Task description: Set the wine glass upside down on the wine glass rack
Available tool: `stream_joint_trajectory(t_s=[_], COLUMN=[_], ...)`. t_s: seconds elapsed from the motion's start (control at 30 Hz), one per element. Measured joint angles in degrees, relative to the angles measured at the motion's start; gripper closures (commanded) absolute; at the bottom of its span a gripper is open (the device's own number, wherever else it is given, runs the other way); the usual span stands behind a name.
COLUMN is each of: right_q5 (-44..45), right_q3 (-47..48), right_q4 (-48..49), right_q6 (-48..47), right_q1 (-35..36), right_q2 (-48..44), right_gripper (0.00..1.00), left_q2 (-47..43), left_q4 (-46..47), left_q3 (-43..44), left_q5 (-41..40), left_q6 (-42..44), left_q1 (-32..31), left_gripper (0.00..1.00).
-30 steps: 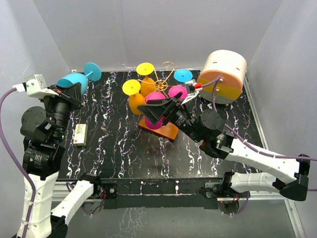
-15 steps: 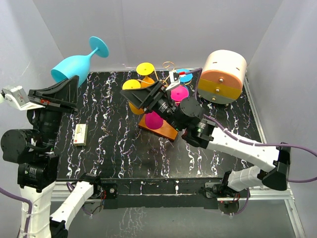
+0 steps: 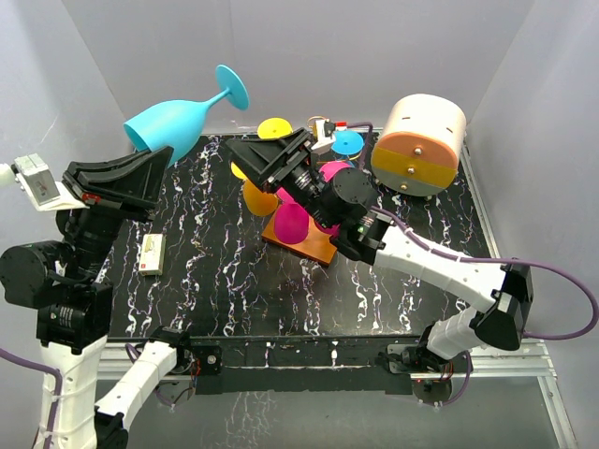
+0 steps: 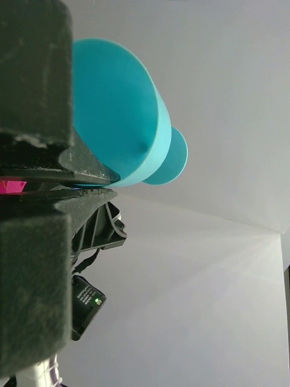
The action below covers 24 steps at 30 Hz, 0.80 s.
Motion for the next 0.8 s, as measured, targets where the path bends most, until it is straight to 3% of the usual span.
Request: stream_joint_trajectory(t_s=[0.43,0.8], right_q5=[12.3,17.2], right_q3=[7.4,13.7], right_q4=[0.7,-3.1], right_q6=[4.0,4.5], right_q1=[0.3,1.4], right_q2=[0.7,4.9], right_gripper=[0.42,0.48], left_q2=[2.0,2.5], left_q4=[1.7,4.3], left_q3=[0.0,-1.0], left_q5=[4.9,6.2], left_q6=[-1.9,-3.9], left_q1=[0.0,0.1], left_gripper=[1.0,1.0])
